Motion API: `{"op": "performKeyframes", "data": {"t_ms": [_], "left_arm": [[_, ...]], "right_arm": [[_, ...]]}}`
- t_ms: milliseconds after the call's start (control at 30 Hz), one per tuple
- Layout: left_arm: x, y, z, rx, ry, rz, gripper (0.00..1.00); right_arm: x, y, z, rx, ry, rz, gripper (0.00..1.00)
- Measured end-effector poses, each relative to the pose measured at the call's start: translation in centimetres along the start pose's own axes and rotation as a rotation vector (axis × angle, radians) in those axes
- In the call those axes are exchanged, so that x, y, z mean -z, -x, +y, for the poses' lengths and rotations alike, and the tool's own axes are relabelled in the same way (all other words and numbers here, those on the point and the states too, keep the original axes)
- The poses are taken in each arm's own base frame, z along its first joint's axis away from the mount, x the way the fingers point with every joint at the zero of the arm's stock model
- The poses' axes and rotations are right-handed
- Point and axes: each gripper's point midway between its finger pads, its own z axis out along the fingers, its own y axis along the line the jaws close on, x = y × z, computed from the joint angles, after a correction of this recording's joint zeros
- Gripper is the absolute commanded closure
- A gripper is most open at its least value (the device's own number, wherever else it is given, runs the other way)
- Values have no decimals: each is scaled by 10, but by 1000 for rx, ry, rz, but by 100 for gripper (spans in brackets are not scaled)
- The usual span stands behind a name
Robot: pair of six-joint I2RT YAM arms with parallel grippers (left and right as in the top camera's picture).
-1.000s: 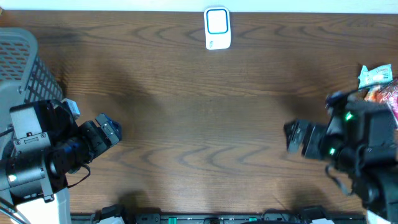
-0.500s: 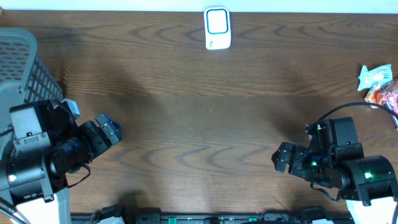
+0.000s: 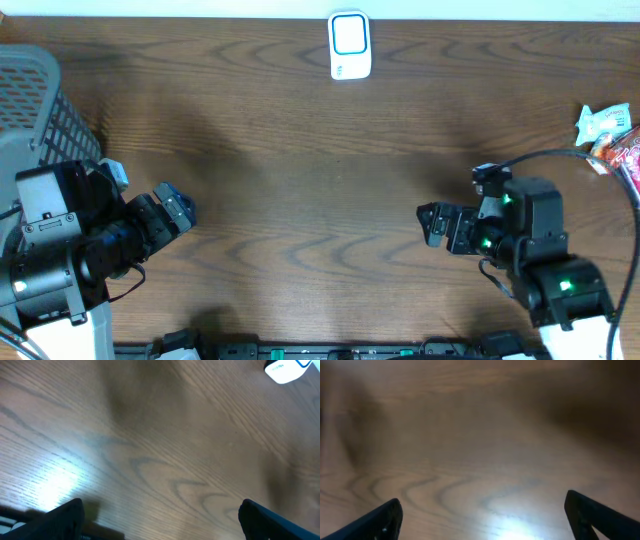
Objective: Scan the item barcode
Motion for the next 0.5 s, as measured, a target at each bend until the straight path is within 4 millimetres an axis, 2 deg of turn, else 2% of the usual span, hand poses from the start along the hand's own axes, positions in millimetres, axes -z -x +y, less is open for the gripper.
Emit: {"op": "performKeyframes", "data": {"t_ms": [200,400,500], "left_arm": [[0,0,0,0,0,0,2],[0,0,0,0,0,0,2],[0,0,0,0,0,0,2]], "right_arm": [[-8,3,7,171,131,-280,1],[10,24,15,283,201,-623,1],[17,27,13,306,207,-739,1]]}}
